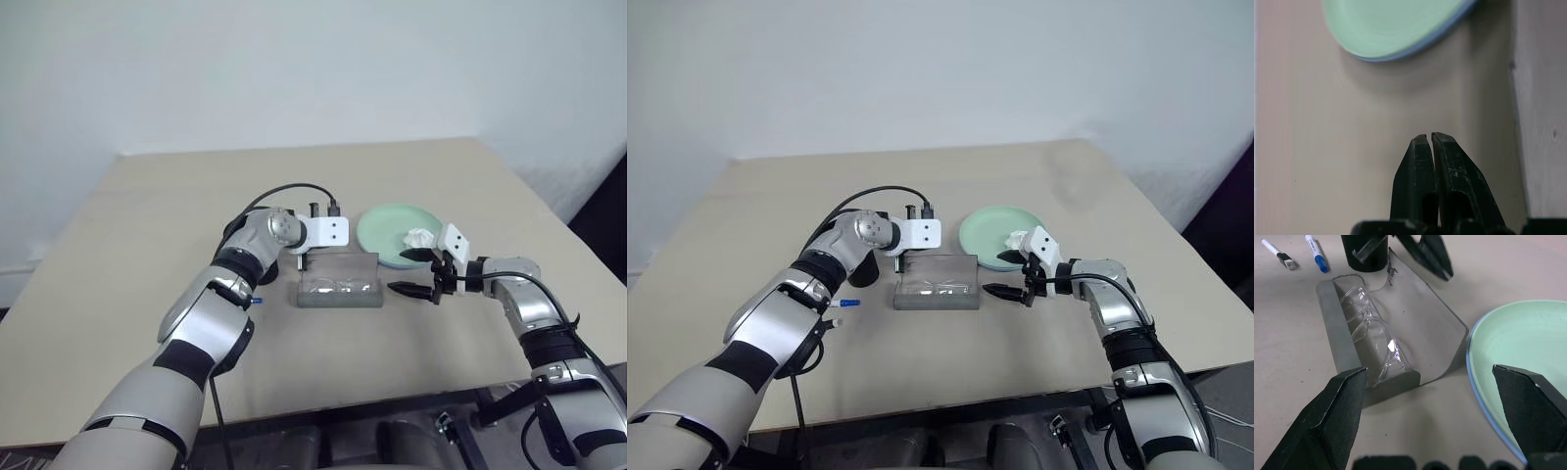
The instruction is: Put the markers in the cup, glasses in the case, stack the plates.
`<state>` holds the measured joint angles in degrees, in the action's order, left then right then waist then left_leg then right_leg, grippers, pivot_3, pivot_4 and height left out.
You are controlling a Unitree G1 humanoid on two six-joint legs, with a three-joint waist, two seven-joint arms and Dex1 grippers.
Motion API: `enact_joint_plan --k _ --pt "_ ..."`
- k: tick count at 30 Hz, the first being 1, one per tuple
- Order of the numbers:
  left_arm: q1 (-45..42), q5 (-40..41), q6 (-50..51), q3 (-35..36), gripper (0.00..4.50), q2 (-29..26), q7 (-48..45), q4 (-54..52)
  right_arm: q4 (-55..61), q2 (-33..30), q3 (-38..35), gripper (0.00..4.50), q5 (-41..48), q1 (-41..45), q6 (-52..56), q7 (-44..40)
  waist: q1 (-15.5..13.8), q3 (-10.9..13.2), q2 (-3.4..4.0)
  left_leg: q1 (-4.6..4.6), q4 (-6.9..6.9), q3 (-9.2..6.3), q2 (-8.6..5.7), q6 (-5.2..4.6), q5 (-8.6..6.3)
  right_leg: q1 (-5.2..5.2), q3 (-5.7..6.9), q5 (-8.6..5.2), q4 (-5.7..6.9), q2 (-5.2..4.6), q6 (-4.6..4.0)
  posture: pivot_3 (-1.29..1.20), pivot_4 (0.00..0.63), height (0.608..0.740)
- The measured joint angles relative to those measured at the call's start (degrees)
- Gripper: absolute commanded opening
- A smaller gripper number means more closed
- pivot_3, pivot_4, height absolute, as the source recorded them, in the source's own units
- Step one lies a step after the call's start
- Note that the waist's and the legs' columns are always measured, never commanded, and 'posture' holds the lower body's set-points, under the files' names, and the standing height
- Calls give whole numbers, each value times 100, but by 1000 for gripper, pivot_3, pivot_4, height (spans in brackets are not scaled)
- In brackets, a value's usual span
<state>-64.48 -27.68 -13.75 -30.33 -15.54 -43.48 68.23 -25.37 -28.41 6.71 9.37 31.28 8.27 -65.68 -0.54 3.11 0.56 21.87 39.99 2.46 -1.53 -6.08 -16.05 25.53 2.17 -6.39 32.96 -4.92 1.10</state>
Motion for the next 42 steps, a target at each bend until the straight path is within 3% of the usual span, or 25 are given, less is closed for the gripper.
enact_joint_plan --k 9,17,28,33,37,42 --pt "9 415 -120 323 34 47 -1423 -175 2 3 -1 4439 2 0 -1 54 0 -1 1 10 12 -2 0 -10 -20 4 3 1 0 -1 -2 0 0 740" --pt "423 1002 83 501 34 -351 -2937 -1312 -21 17 -1 4439 1 6 -18 54 32 -1 2 9 20 1 2 -15 -38 6 -1 1 2 1 -3 0 0 740" --pt "1262 1325 669 509 34 -765 -3506 -2899 -89 57 3 4439 -3 64 -112 52 29 -3 4 5 24 2 2 -17 -41 2 -4 1 4 1 -3 0 0 740" --pt "1653 1964 1251 751 34 -873 -3817 -3928 -94 58 13 4439 -3 79 -130 50 31 -3 4 7 25 4 1 -18 -41 4 -7 0 4 1 -4 0 0 740" --pt "1963 2516 1771 1079 34 -1307 -4043 -4937 -112 46 24 4439 -9 89 -134 47 67 -3 5 -3 24 6 5 -15 -41 3 -10 -6 10 5 -14 0 0 740" --pt "2599 3103 2347 1517 34 -2238 -4293 -6118 -137 48 31 4439 -12 109 -137 44 94 -2 7 -16 23 12 8 -10 -41 -1 -15 -8 19 7 -17 0 0 740"
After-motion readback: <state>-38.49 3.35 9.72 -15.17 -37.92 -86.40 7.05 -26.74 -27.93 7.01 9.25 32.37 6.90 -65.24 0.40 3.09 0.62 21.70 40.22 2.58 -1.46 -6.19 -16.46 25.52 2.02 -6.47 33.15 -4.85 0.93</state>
